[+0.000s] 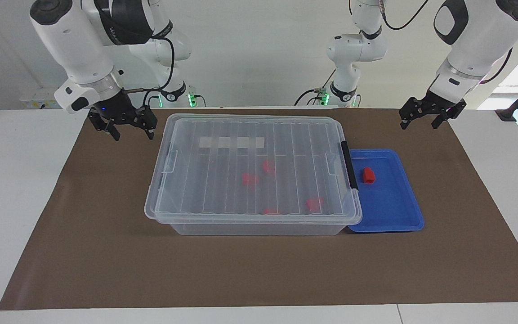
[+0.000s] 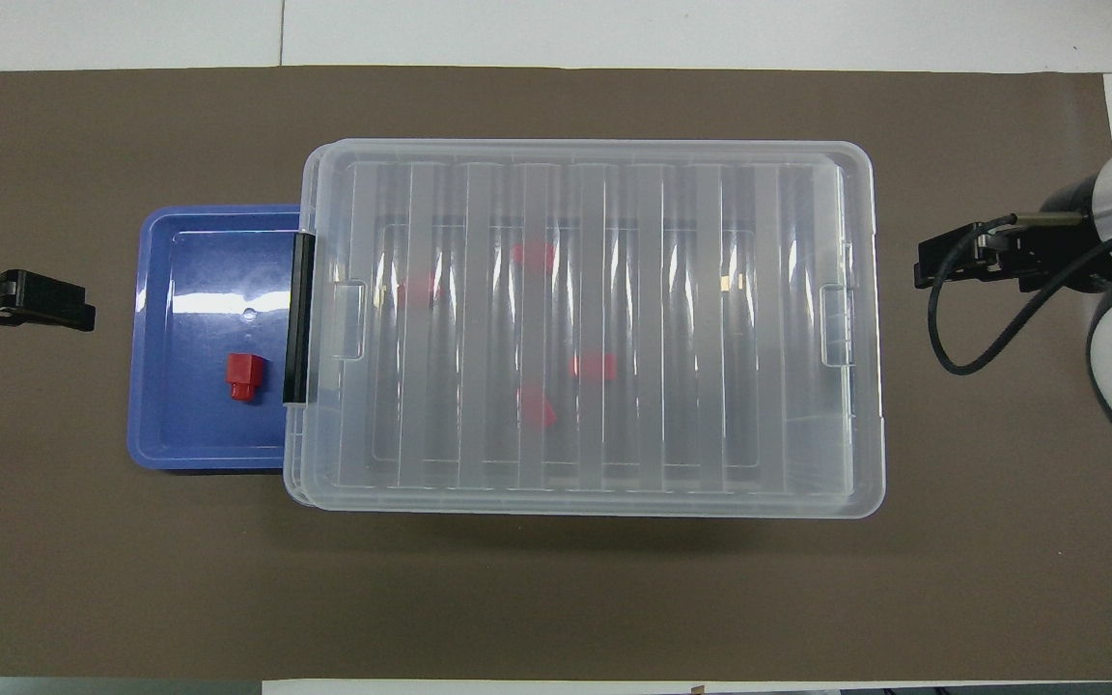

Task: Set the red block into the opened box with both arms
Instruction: 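Reach the left gripper to the red block while the right gripper reaches the lid, then grasp the red block with the left gripper while the right gripper grips the lid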

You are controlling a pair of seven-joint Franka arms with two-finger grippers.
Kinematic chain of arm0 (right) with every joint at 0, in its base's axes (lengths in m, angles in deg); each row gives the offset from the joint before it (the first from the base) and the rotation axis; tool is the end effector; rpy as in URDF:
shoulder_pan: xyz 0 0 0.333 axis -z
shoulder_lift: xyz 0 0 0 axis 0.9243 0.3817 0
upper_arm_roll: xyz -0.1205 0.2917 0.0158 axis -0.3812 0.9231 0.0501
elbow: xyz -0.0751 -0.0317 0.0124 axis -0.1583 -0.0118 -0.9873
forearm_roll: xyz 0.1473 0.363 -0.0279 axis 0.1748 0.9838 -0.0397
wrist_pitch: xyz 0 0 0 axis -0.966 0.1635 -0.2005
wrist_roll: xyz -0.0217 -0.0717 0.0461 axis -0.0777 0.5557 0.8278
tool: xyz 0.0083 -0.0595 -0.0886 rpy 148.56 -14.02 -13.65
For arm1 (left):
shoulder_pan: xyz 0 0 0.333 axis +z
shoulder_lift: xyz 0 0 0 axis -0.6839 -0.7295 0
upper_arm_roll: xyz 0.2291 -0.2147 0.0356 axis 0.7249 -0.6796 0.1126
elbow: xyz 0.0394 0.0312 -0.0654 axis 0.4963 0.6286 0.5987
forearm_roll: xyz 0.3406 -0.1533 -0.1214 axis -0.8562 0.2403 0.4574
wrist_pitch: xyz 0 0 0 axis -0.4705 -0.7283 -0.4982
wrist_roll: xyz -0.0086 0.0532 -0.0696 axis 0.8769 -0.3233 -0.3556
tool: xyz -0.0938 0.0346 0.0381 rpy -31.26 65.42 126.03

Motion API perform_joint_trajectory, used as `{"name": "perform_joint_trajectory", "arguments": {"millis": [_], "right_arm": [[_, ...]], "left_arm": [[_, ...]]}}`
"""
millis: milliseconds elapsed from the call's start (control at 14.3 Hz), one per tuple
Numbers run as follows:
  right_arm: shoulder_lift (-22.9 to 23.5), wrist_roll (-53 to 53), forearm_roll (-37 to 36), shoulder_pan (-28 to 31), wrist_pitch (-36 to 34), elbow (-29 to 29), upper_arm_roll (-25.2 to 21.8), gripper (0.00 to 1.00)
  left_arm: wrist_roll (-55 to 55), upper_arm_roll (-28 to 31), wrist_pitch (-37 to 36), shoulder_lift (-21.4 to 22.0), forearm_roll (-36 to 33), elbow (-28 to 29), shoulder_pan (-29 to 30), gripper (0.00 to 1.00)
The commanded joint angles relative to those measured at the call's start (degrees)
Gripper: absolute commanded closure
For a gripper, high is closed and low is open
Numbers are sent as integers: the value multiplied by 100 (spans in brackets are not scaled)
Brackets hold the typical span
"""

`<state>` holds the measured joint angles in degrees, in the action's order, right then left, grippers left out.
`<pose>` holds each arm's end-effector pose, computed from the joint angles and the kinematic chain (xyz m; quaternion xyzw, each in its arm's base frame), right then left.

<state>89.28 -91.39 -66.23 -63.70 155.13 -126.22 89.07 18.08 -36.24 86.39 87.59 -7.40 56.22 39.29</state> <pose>0.5700 0.0431 0.5841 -0.9993 0.0215 0.0053 0.0313 0.5348 -0.0296 0.5937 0.9994 -0.0328 -0.0094 0.0077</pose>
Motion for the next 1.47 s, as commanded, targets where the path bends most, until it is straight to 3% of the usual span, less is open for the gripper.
{"name": "perform_joint_trajectory", "arguments": {"millis": [0,280,490,1049,1399], "right_arm": [[171,-83,25,36,276,-64,52,0],[224,-179,34,9,347,-283,87,0],[198,-372,34,27,461,-512,193,0],[48,-381,-326,27,1077,-1286,386,0],[-92,-320,-326,44,1209,-1681,360,0]], "left_arm": [[-28,24,685,489,-50,877,-71,0],[-45,15,1179,623,-50,1556,-80,0],[-28,24,1985,631,-50,2240,-203,0],[270,24,3604,-291,-50,3015,-545,0],[333,24,4476,-546,-50,3570,-537,0]]}}
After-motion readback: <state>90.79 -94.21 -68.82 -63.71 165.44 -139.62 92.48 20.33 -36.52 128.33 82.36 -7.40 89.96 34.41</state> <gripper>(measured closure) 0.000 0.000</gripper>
